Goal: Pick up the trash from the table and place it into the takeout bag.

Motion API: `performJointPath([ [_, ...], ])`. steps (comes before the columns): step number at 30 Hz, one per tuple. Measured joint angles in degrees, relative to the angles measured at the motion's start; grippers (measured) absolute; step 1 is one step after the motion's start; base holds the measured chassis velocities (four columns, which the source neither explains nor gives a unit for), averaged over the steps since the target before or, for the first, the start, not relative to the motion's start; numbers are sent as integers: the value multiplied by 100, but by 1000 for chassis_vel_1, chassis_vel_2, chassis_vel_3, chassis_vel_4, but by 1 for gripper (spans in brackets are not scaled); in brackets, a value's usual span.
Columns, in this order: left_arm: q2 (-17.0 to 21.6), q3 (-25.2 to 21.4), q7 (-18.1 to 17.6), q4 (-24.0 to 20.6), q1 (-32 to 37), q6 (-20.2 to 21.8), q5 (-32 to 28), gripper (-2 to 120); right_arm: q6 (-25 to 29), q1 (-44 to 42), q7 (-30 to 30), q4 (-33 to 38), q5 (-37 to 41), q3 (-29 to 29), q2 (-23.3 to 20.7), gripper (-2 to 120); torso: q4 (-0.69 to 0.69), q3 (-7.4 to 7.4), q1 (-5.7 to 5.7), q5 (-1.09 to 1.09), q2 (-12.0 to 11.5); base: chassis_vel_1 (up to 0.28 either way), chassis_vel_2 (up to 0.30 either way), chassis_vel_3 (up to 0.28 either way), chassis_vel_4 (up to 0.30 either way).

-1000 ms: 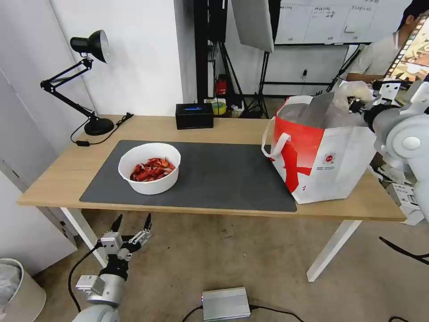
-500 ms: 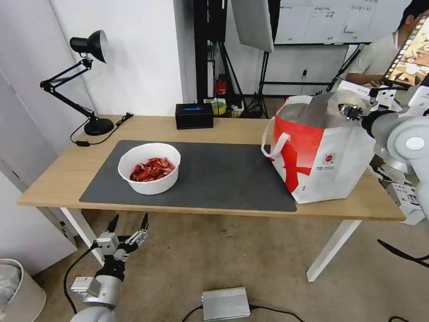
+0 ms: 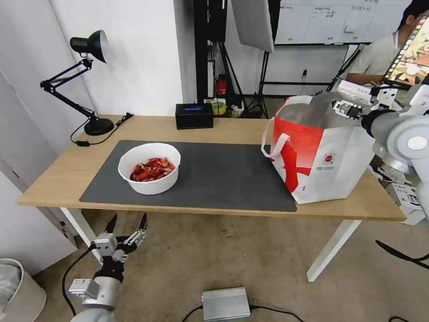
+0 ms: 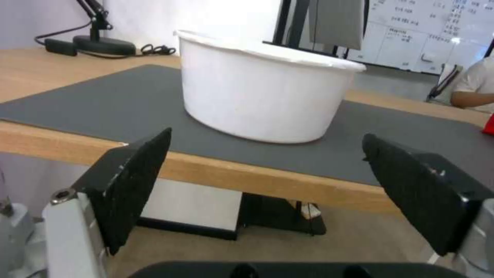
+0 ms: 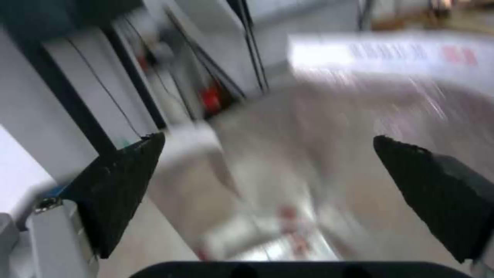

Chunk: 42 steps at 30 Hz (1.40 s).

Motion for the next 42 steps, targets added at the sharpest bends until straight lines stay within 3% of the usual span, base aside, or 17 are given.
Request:
performJointPath([
  [3,2,-20,0,-32,13,-7,0,100,1278,-619,-1090,289,-1065,93,-9,100,-1,0,0,-1,0,0,0,0,0],
  [4,2,-20,0,-32,13,-7,0,100,1278,-619,-1090,289,-1065,93,-9,100,-1,0,0,-1,0,0,0,0,0],
  [7,11,-30,1,-37,15,-8,-1,100,2198,-1295,-1856,587,-1823,198,49,100,-2,-1,0,0,0,0,0,0,0],
  [15,33,-5,-7,5,-23,-18,-9,100,3235,-1861,-2541,834,-3027,207,261,100,-1,-1,0,0,0,0,0,0,0],
  [18,23,-19,-15,10,-49,-22,-28,100,3804,-2882,-3086,1261,-4329,347,658,100,0,0,0,-1,1,0,0,0,0],
  [22,-14,2,-20,10,-77,-20,-19,100,3950,-3405,-3203,1302,-4729,412,1065,100,0,0,-1,-1,1,0,0,0,0],
  [25,-19,33,-21,-10,-82,-14,-2,100,4085,-4088,-3307,1245,-5271,463,1753,100,-2,-1,-1,0,1,0,0,0,0],
  [28,-8,36,-23,-23,-80,-14,1,100,4086,-4337,-3279,1197,-5496,453,2032,100,-1,0,-1,-1,1,0,0,0,0],
  [42,80,32,-20,-65,-123,-13,-36,100,3394,-5089,-2675,1155,-6123,349,2760,100,-1,0,0,-1,0,0,0,0,0],
])
